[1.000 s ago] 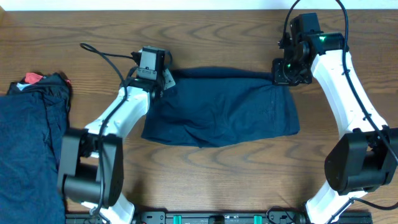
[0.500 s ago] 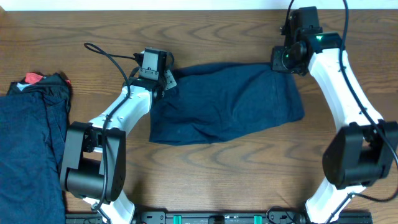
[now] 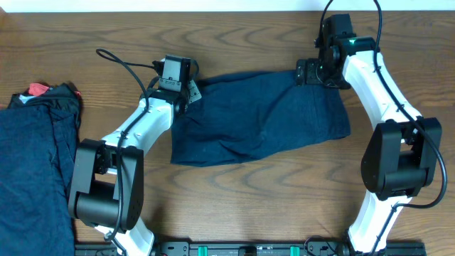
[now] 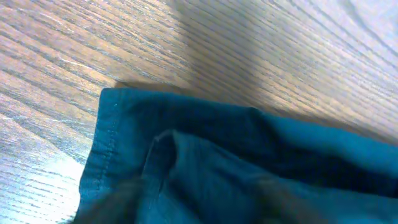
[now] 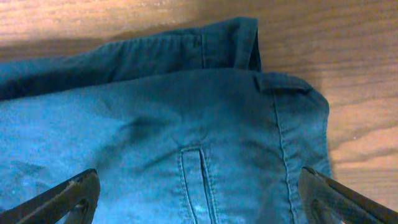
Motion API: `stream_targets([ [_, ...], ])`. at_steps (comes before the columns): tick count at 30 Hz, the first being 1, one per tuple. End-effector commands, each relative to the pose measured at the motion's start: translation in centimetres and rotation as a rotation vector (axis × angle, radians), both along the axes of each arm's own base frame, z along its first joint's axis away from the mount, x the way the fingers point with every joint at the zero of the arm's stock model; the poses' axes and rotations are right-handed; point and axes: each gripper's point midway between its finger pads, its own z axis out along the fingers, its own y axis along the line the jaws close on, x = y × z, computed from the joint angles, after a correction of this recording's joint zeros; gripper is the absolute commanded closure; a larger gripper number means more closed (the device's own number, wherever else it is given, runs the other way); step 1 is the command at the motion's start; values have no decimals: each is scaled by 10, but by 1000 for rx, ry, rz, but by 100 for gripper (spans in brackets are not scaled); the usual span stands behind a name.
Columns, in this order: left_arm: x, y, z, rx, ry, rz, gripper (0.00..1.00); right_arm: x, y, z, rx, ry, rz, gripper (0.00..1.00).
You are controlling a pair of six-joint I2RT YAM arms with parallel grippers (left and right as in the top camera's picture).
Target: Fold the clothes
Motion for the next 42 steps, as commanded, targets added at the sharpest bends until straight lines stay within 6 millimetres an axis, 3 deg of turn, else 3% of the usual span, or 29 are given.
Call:
stream_targets([
  [1, 8, 6, 7, 14, -25, 20, 10, -3, 2, -11, 11, 32, 1, 1],
  [3, 8, 6, 12, 12, -33, 20, 0, -6, 4, -27, 11, 70, 4, 1],
  [8, 7, 6, 33, 3, -71, 20, 2, -12, 13, -58, 22, 142, 20, 1],
  [15, -12, 10, 65, -1, -75, 18, 2, -17, 14, -90, 16, 201, 18, 1],
  [20, -29, 12, 81, 0, -61, 10, 2, -16, 12, -91, 13, 206, 16, 1],
  [25, -49, 9, 61, -11, 54, -14, 2, -9, 5, -52, 21, 132, -1, 1],
  [29, -57, 5, 42, -102, 142, -46, 2, -2, -14, 6, 1, 4, -36, 1],
  [34, -64, 28, 21, -196, 234, -14, 2, -10, -36, 76, -8, -130, -83, 1],
  [36, -68, 38, 11, -236, 276, -22, 2, -19, -44, 96, -7, -155, -99, 1],
  [42, -79, 33, -17, -452, 368, -147, 2, -34, -51, 128, -10, -207, -95, 1],
])
